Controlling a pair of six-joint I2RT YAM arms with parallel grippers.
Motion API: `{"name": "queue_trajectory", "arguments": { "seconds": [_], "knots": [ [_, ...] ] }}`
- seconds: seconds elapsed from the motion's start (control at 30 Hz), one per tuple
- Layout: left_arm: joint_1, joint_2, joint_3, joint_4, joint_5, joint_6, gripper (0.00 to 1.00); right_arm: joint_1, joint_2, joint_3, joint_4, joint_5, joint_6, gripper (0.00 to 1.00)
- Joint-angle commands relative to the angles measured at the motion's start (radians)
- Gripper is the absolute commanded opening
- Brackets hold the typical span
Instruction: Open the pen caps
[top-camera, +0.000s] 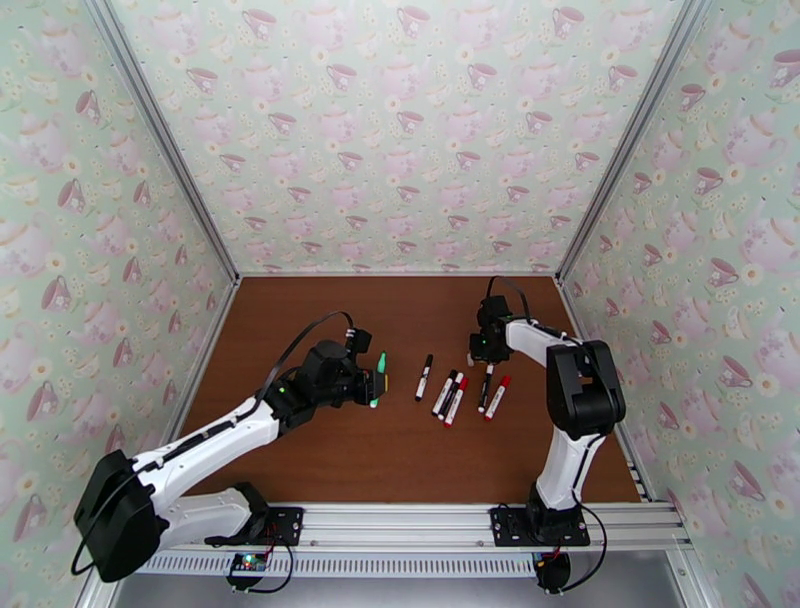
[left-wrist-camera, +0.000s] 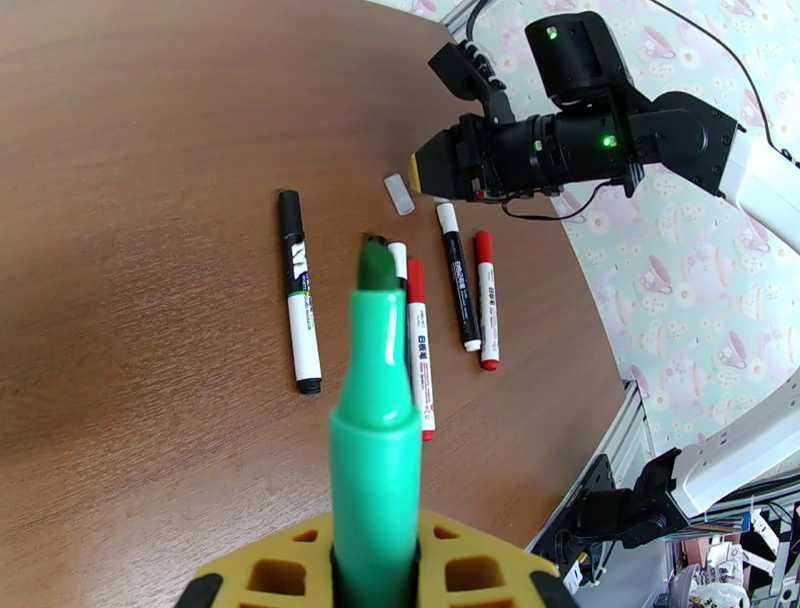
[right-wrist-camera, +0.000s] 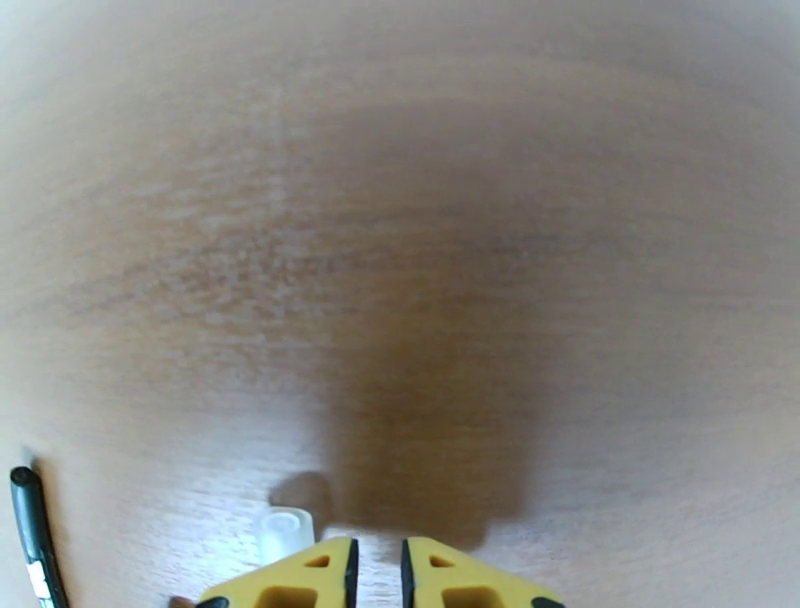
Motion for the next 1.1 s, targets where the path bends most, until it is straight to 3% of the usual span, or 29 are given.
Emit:
{"name": "queue_trajectory", "arguments": {
  "seconds": [0.0,0.27,0.6,0.87,1.07],
  "knots": [
    [0.007,0.001,0.002,0.022,0.006,-0.009,0.12,-0.004,0.026,0.032,-0.007,0.005,-0.019,0.21],
    [0.007,0.008,0.011,0.014,-0.008,-0.009,0.12,-0.003,0.025,0.04,-0.018,-0.009,-0.019,0.28],
    [0.007,0.022,0.017,0.012,-0.003,-0.007,0.13,-0.002,-0.018,0.025,-0.028,-0.016,-0.007,0.29],
    [0.007,0.009,0.023,0.011,0.001,0.016,0.14,-0.001,-0.199,-0.113,0.029,-0.012,0.084,0.3],
    [0.011,0.011,0.047,-0.068,-0.058,0.045,0.14,0.027,-0.436,-0.303,0.12,-0.1,0.164,0.37]
  ]
}}
